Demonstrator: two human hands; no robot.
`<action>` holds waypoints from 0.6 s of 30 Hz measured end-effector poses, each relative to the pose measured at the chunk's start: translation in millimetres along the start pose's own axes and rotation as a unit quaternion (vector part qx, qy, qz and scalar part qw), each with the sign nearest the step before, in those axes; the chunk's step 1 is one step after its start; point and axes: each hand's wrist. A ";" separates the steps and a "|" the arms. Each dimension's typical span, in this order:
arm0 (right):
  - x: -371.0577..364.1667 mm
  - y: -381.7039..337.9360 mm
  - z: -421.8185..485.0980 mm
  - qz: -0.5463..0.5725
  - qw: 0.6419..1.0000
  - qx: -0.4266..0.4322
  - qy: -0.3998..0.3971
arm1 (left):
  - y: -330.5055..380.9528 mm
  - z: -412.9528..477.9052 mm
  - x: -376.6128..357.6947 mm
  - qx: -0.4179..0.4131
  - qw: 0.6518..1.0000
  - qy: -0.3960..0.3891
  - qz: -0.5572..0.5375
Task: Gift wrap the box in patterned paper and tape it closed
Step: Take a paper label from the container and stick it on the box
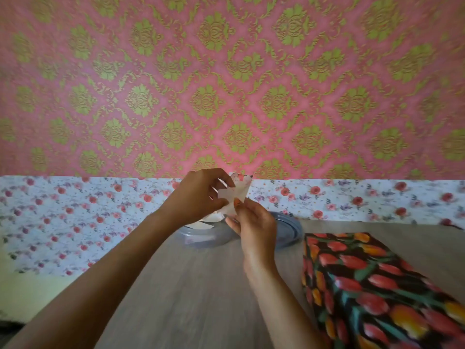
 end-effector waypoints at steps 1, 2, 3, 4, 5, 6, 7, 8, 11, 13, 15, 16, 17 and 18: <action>4.2 -7.9 -4.9 -0.022 1.000 0.011 0.006 | 9.1 -6.9 -0.3 -0.006 1.000 0.004 -0.019; 14.0 -20.6 -15.1 -0.044 0.998 0.032 0.026 | 24.3 -15.6 -2.7 -0.012 0.999 0.008 -0.044; 20.7 -27.8 -20.9 -0.086 0.993 0.069 0.033 | 34.2 -21.5 -2.9 -0.011 0.998 0.016 -0.064; 30.3 -37.5 -30.9 -0.129 0.985 0.105 0.044 | 47.2 -28.2 -4.0 -0.012 0.995 0.025 -0.092; 42.1 -44.9 -38.1 -0.174 0.974 0.133 0.051 | 59.6 -34.5 -4.1 -0.010 0.992 0.032 -0.120; 55.0 -56.2 -46.6 -0.204 0.965 0.151 0.058 | 71.8 -40.7 -5.3 -0.011 0.987 0.037 -0.153; 72.0 -68.8 -56.2 -0.231 0.957 0.168 0.059 | 85.8 -47.9 -8.2 -0.012 0.982 0.040 -0.186; 84.1 -80.2 -64.3 -0.252 0.950 0.176 0.054 | 94.1 -53.4 -9.9 -0.013 0.976 0.049 -0.212; 134.3 -112.9 -92.0 -0.322 0.922 0.201 0.082 | 124.5 -68.2 -24.8 -0.005 0.961 0.050 -0.274; 163.1 -119.8 -98.2 -0.348 0.908 0.204 0.116 | 131.0 -71.8 -33.0 0.001 0.953 0.055 -0.298; 202.5 -127.2 -106.9 -0.385 0.884 0.205 0.169 | 142.2 -74.4 -45.5 0.002 0.951 0.038 -0.306; 216.2 -127.2 -108.3 -0.401 0.871 0.210 0.190 | 142.5 -75.4 -48.5 -0.004 0.954 0.036 -0.298; 235.7 -129.9 -114.4 -0.416 0.856 0.213 0.219 | 147.8 -77.2 -55.5 -0.010 0.956 0.029 -0.292; 252.7 -129.8 -117.9 -0.423 0.846 0.212 0.246 | 151.1 -78.4 -60.6 -0.015 0.958 0.026 -0.285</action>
Point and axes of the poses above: each hand's wrist, its own z-axis towards the middle knuckle, its own x-axis out of the back of the hand, y = z × x, and after that the axes turned 3 degrees about -z, right-handed
